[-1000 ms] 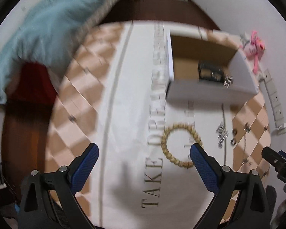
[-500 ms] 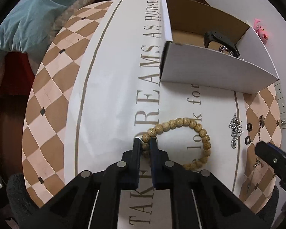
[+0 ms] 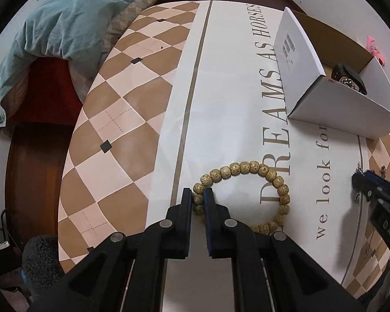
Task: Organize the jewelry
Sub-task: 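Lift the bead bracelet with the left tool while the right tool grasps the silver charm cluster, then lower both held items into the white box and open both tools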
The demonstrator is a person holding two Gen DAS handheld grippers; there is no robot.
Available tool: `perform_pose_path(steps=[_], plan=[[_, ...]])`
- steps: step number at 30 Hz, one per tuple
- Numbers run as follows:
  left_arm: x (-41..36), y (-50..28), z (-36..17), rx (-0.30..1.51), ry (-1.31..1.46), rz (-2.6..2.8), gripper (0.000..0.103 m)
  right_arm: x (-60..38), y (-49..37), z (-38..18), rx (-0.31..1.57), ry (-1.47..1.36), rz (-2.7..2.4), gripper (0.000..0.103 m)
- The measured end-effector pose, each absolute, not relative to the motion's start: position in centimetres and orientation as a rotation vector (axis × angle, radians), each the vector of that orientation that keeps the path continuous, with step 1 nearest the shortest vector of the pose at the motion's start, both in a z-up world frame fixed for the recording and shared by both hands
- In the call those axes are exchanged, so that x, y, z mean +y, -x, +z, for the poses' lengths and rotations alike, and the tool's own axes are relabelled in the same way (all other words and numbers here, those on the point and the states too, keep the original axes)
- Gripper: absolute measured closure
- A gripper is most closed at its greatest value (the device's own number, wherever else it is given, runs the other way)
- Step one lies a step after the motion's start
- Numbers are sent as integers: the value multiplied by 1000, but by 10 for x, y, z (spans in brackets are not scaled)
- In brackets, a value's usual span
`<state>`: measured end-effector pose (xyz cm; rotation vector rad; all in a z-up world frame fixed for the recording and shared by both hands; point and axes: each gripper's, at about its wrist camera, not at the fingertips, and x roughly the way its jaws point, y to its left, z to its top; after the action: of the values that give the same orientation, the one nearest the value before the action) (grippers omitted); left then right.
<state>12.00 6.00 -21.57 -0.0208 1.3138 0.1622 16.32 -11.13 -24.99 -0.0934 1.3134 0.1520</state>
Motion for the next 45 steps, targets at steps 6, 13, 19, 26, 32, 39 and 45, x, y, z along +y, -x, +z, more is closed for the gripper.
perform_pose_path(steps=[6, 13, 19, 26, 32, 39, 45], plan=[[58, -122, -206, 1297, 17, 132, 97, -128, -157, -243, 1314, -52, 205, 91], [45, -119, -177, 1248, 32, 56, 97, -183, -141, -216, 1306, -377, 248, 91], [33, -122, -150, 1204, 54, -15, 97, -203, -141, -186, 1272, -441, 257, 91], [21, -129, -104, 1136, 84, -107, 97, -207, -142, -135, 1196, -434, 302, 91], [14, -157, -63, 1076, 106, -186, 97, -204, -162, -85, 1121, -410, 355, 92], [4, -214, -46, 1049, 68, -215, 97, -196, -214, -78, 1110, -360, 335, 92], [1, -263, -67, 1120, 62, -224, 97, -185, -263, -102, 1169, -321, 305, 92]])
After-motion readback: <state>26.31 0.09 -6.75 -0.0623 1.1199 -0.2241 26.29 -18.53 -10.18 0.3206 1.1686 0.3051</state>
